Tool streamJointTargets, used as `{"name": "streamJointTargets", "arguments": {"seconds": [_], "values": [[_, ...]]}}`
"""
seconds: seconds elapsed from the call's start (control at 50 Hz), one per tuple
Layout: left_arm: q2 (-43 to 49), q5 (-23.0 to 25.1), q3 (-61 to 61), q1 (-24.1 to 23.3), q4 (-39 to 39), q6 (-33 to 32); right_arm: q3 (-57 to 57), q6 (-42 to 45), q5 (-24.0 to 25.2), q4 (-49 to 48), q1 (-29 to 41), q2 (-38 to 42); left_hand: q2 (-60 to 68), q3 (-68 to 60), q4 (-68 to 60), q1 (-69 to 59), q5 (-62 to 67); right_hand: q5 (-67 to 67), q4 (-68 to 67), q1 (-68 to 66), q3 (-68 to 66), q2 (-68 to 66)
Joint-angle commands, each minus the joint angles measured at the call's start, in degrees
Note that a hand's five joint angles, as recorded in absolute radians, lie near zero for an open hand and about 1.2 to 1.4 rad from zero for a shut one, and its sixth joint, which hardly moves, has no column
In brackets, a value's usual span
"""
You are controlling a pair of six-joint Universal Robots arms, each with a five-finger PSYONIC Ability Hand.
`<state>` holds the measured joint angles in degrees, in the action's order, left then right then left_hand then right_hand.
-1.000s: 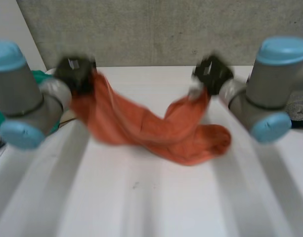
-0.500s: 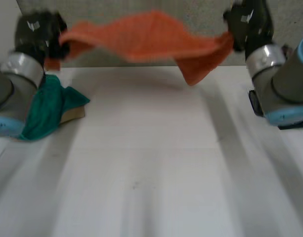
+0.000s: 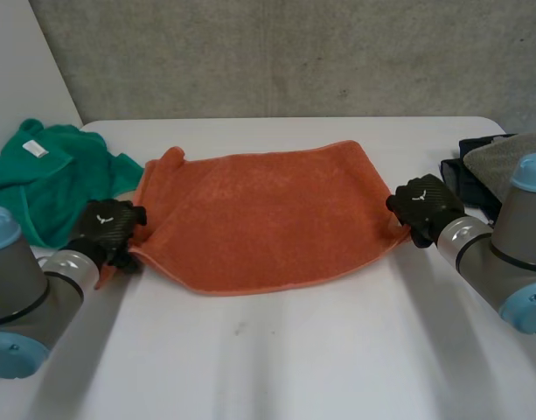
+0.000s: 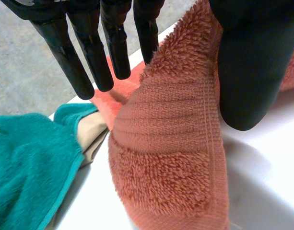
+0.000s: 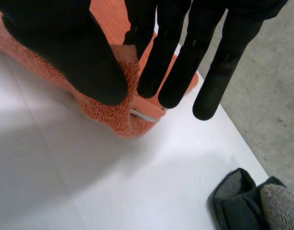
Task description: Fold the laundry.
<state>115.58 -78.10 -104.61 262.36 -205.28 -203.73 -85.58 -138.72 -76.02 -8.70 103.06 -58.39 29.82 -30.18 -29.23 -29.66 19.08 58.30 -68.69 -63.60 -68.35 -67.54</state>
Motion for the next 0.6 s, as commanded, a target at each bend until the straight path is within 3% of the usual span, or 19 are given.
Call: {"name": "streamJointTargets", "arguments": {"seconds": [0.02,0.14,0.18,0.22,0.24,0.26,0.36,0.48,0.6], "values": [[-2.7,-0.8,-2.0,2.3,1.2,-1.6,-0.3,0.1,-0.4,0.7,-0.5,-0.8,2.9,-2.6,-3.5,-3.1,3.7,11.7,-11.3,-16.4,-11.7,-12.5],[-6.1,-0.3,-5.6,4.6,1.1,-5.1,-0.7,0.7,-1.0,2.7,-1.1,-1.9,5.1,-4.8,-5.7,-5.3,5.8,11.7,-11.3,-16.4,-11.7,-12.5],[-7.7,0.6,-7.2,5.5,1.2,-6.3,-1.0,1.3,-1.1,4.0,-1.4,-2.6,11.8,-11.5,-12.4,-12.0,12.5,11.7,-11.3,-16.4,-11.7,-12.5],[-8.7,1.8,-8.0,6.1,1.4,-6.9,-1.3,1.7,-0.8,4.8,-1.5,-3.3,24.4,-24.0,-25.0,-24.6,25.1,11.7,-11.3,-16.4,-11.7,-12.5],[-9.7,3.5,-8.8,6.8,1.6,-7.1,-1.8,2.2,-0.8,5.8,-1.7,-4.2,43.0,-42.6,-43.5,-43.1,43.7,11.7,-11.3,-16.4,-11.7,-12.5],[-10.1,4.3,-9.2,7.0,1.8,-7.5,-1.9,2.6,-0.9,6.4,-1.8,-4.5,50.1,-49.8,-50.7,-50.3,50.8,11.7,-11.3,-16.4,-11.7,-12.5],[-15.8,7.8,-11.2,8.6,6.6,-9.1,-2.8,6.4,-1.3,12.6,-2.4,-9.3,50.2,-49.8,-50.8,-50.3,50.9,11.7,-11.3,-16.4,-11.7,-12.5],[-30.7,10.9,-9.0,11.1,23.0,-9.1,-1.2,15.6,-2.6,28.0,-6.0,-21.4,50.2,-49.8,-50.8,-50.3,50.9,11.7,-11.3,-16.4,-11.7,-12.5],[-41.7,14.2,-0.8,11.7,36.0,-6.9,5.2,17.6,-2.5,38.7,-7.6,-31.8,50.2,-49.8,-50.8,-50.3,50.9,11.7,-11.3,-16.4,-11.7,-12.5]]}}
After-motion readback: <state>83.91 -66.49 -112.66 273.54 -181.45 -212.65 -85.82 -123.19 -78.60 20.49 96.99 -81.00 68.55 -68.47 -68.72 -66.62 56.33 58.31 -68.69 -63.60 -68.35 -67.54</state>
